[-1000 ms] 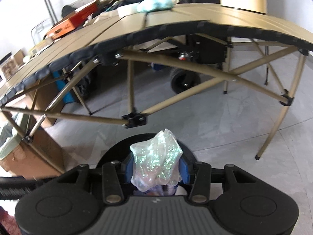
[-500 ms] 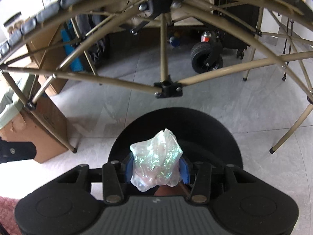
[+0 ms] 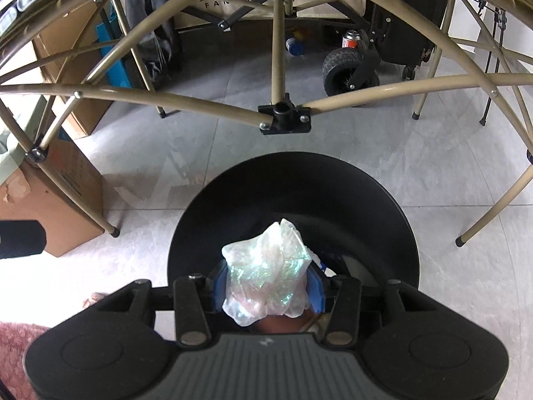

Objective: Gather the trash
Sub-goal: 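Lower the right tool into the bin and open it to drop the plastic bag, then raise both tools back up toward the table items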

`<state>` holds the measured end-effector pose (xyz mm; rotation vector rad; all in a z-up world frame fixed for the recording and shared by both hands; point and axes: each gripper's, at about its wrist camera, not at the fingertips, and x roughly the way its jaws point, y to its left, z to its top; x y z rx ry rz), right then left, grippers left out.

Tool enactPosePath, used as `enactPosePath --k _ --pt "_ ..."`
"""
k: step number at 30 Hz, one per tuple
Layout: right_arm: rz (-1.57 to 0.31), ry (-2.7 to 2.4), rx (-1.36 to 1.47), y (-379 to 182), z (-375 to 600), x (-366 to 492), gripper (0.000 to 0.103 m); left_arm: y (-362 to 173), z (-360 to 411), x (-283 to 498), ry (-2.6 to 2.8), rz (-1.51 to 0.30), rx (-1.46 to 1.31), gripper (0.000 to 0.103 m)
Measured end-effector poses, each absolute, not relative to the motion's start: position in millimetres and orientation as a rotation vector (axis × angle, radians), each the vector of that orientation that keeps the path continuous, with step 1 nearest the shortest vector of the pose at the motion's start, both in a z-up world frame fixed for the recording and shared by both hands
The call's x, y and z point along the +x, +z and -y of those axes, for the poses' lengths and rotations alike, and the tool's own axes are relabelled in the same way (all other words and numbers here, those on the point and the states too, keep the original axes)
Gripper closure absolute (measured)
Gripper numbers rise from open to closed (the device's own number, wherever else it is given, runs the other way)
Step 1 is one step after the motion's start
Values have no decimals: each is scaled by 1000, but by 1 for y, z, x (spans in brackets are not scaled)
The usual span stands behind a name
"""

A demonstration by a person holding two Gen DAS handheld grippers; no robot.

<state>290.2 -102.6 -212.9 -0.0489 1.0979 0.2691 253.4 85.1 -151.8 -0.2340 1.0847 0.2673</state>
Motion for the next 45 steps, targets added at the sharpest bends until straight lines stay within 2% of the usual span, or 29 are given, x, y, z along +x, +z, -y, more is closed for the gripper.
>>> enactPosePath --k 5,6,8,9,10,12,36,45 --pt "-1104 258 -45 -214 108 292 54 -153 -83 255 263 -1089 -230 0" --pt "-1103 256 -46 -214 108 292 50 -153 -82 255 262 -1089 -229 0" --pt "-1101 251 -43 -216 108 291 31 -154 -82 255 261 -1091 -231 0" --pt "-1100 248 -42 -216 108 292 12 -154 -82 255 262 -1093 -230 0" --pt "-1099 248 -38 -216 108 292 3 -155 -82 256 262 -1096 -229 0" --pt "-1100 252 -30 -216 109 293 0 -155 -81 256 260 -1099 -230 0" --pt "-1127 265 2 -218 111 292 0 -153 -79 255 250 -1093 -246 0" --pt "-1077 282 -15 -193 111 286 0 -126 -76 244 236 -989 -252 0"
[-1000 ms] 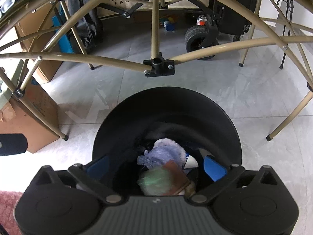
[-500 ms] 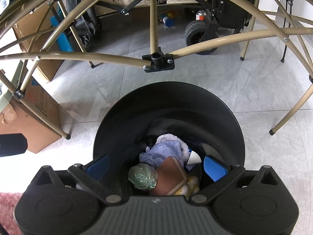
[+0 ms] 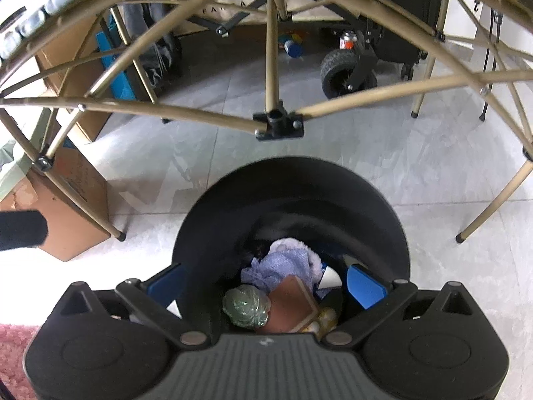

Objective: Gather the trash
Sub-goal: 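Raise both tools back up toward the table items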

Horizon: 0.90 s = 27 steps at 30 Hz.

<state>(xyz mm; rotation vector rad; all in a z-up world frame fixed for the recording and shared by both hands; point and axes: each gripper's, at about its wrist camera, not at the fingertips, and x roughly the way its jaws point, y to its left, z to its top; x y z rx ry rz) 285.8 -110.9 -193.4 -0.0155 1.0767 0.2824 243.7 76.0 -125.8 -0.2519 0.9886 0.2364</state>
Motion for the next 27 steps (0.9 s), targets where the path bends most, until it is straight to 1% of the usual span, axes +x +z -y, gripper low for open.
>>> enactPosePath --k 15,27 --pt "-944 313 -12 -128 131 261 0 -71 -69 219 238 -740 -218 0" --pt "-730 361 43 -61 166 242 0 -45 -59 212 236 -581 -234 0"
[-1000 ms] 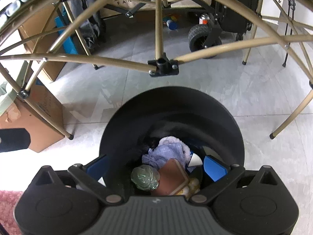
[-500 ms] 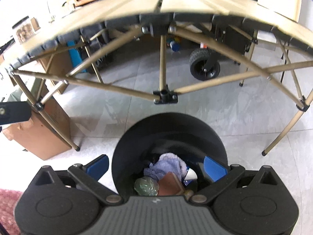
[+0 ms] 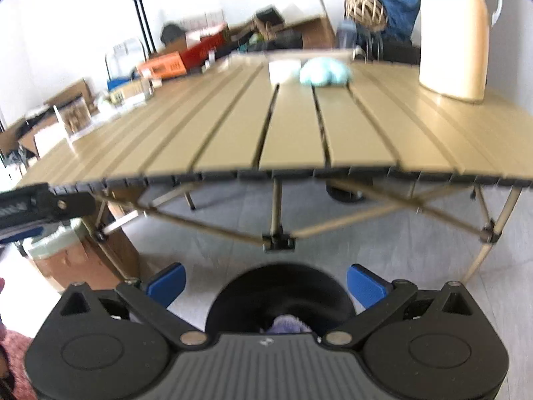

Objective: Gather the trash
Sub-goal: 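Raise both tools back up toward the table items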

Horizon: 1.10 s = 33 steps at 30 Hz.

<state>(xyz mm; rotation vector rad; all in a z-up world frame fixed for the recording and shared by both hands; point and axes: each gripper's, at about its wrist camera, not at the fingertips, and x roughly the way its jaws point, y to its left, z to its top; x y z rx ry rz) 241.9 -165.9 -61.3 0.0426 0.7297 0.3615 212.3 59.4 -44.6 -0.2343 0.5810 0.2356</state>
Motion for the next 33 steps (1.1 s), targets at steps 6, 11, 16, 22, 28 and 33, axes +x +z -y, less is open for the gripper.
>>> enactPosePath --k 6,11,16,22,28,33 --pt "-606 341 100 -30 191 243 0 -26 -50 216 227 -480 -243 0" --pt "-543 337 132 -17 207 249 0 -15 -49 227 241 -447 -266 0" --pt "-517 333 134 -7 213 266 0 0 -48 245 249 -402 -251 0" --pt "-473 260 121 7 214 290 0 15 -47 274 224 -389 -255 0" --pt "-449 215 51 12 204 319 0 30 -40 308 184 -379 -240 0" --pt "-429 202 -4 26 188 343 0 39 -40 339 139 -396 -238 0"
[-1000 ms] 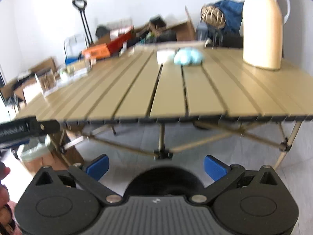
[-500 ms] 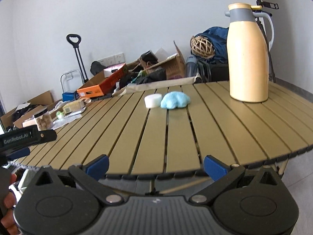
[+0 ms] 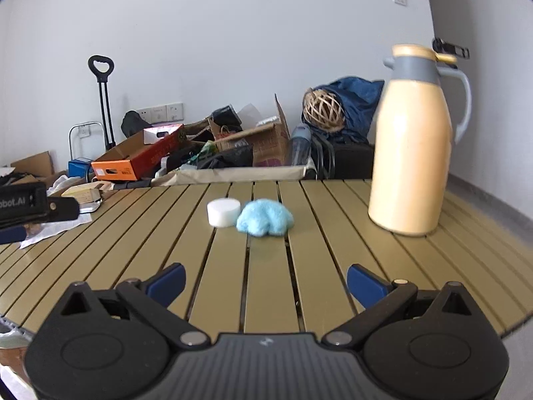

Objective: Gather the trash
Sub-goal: 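Raise both tools back up toward the table items, then grasp the light-blue fuzzy cloth with the right tool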

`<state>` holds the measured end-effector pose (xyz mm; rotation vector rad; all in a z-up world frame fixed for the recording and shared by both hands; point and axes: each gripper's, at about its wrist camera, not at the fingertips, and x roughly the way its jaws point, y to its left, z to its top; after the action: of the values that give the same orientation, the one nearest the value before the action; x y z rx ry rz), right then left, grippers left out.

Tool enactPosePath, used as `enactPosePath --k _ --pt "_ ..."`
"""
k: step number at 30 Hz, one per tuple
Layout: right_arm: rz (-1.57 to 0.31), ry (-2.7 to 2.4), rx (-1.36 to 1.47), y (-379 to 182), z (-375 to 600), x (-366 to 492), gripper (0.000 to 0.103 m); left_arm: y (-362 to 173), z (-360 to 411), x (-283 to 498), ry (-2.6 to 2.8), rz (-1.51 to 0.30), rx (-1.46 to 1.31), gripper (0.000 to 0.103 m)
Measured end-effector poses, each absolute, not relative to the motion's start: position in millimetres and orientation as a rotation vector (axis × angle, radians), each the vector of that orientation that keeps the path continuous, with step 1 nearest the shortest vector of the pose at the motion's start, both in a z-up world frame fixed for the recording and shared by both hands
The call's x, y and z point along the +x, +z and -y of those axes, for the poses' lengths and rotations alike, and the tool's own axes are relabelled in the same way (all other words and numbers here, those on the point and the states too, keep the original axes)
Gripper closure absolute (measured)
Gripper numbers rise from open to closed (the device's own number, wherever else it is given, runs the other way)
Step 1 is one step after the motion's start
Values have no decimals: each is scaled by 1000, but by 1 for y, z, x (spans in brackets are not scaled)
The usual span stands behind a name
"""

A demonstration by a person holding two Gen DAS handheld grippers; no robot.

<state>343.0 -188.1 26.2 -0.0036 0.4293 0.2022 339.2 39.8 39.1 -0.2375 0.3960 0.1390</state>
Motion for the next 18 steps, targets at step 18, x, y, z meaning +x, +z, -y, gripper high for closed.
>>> enactPosePath --k 18 --pt "-547 163 -18 14 141 492 0 39 -56 443 83 -441 -172 0"
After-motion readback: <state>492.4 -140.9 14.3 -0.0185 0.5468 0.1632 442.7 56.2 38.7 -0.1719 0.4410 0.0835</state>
